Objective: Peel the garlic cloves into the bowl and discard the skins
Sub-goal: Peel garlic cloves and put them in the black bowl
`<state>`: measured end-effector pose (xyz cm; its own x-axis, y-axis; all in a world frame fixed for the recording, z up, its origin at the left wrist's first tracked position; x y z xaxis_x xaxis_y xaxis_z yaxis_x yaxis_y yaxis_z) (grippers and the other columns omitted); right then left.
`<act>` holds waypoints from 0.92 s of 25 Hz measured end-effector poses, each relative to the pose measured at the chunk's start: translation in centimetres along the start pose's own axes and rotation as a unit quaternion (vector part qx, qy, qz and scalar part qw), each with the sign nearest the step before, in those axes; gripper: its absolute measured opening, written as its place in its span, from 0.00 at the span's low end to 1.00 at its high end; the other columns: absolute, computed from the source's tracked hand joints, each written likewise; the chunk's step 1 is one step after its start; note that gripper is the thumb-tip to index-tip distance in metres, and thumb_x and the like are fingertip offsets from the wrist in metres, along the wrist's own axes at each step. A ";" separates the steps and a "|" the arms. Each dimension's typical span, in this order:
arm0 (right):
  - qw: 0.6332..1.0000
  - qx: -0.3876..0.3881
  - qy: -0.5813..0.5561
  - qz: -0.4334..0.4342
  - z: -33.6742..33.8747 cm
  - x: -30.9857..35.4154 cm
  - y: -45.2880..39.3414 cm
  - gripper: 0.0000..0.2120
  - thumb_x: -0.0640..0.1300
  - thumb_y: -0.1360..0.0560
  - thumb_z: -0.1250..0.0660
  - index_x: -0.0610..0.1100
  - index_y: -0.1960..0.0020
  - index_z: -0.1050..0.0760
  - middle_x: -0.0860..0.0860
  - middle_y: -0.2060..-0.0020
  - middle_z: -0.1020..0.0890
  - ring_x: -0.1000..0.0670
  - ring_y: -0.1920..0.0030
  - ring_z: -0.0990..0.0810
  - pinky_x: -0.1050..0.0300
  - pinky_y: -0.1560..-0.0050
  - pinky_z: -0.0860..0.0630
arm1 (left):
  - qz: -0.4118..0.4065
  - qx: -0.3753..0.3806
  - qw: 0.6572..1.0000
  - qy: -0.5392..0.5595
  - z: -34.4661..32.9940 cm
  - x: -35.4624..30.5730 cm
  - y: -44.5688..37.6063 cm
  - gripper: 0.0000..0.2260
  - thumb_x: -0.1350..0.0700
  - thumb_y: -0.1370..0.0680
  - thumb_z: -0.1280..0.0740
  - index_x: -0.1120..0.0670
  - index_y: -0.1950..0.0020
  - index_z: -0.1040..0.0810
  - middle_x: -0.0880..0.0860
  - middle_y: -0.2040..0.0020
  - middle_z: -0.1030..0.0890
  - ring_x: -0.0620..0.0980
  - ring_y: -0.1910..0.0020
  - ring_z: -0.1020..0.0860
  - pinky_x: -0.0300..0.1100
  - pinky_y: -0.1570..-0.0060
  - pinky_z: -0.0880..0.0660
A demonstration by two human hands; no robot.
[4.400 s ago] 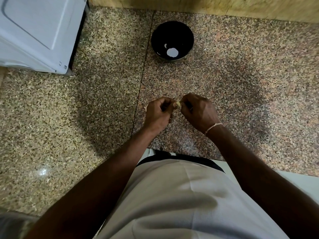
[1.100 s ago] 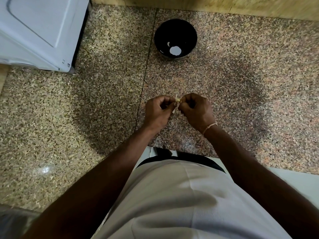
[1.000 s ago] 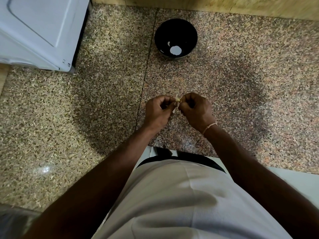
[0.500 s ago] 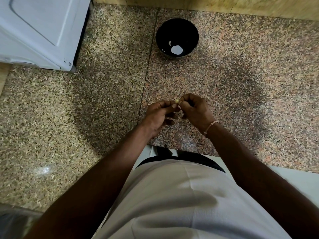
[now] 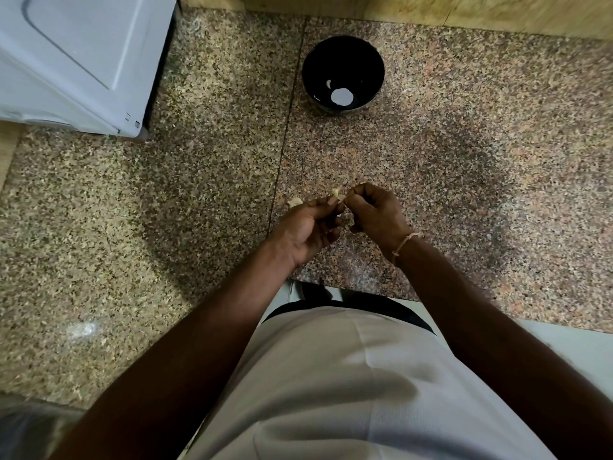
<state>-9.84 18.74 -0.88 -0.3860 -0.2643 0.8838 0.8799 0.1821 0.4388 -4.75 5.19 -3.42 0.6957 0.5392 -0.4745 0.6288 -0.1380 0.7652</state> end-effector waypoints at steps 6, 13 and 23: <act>1.000 -0.015 0.008 0.005 0.2 -0.2 -0.1 0.07 0.42 0.19 0.33 0.40 0.53 0.20 0.44 0.62 0.20 0.52 0.67 0.24 0.53 0.65 0.20 | -0.004 0.003 1.000 0.001 0.1 -0.3 -0.2 0.04 0.58 0.17 0.31 0.56 0.50 0.17 0.51 0.59 0.15 0.45 0.65 0.18 0.38 0.71 0.22; 0.990 -0.070 0.100 0.063 1.3 1.3 0.1 0.06 0.43 0.24 0.29 0.47 0.47 0.17 0.49 0.58 0.15 0.47 0.60 0.16 0.49 0.59 0.17 | -0.042 -0.017 0.999 -0.028 0.9 -0.9 -0.3 0.03 0.60 0.18 0.30 0.55 0.44 0.19 0.52 0.55 0.14 0.47 0.64 0.19 0.40 0.70 0.21; 0.978 -0.077 0.148 0.122 0.9 2.9 0.5 0.03 0.47 0.23 0.26 0.49 0.54 0.14 0.59 0.68 0.17 0.61 0.69 0.20 0.68 0.69 0.29 | -0.102 -0.014 0.989 -0.104 1.1 -1.6 -0.4 0.04 0.58 0.20 0.27 0.55 0.45 0.17 0.52 0.53 0.13 0.47 0.63 0.17 0.41 0.69 0.21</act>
<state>-10.75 18.92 2.01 -0.0815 -0.4970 0.8639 0.9759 0.1362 0.1705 -5.74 3.49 -3.42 0.6139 0.3712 -0.6966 0.7550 -0.0188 0.6554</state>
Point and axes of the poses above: each hand's wrist, its own y-axis away from the middle knuckle, its own z-axis out of the back of the hand, x = y × z, the point moved 7 cm from there along -y, towards the middle knuckle
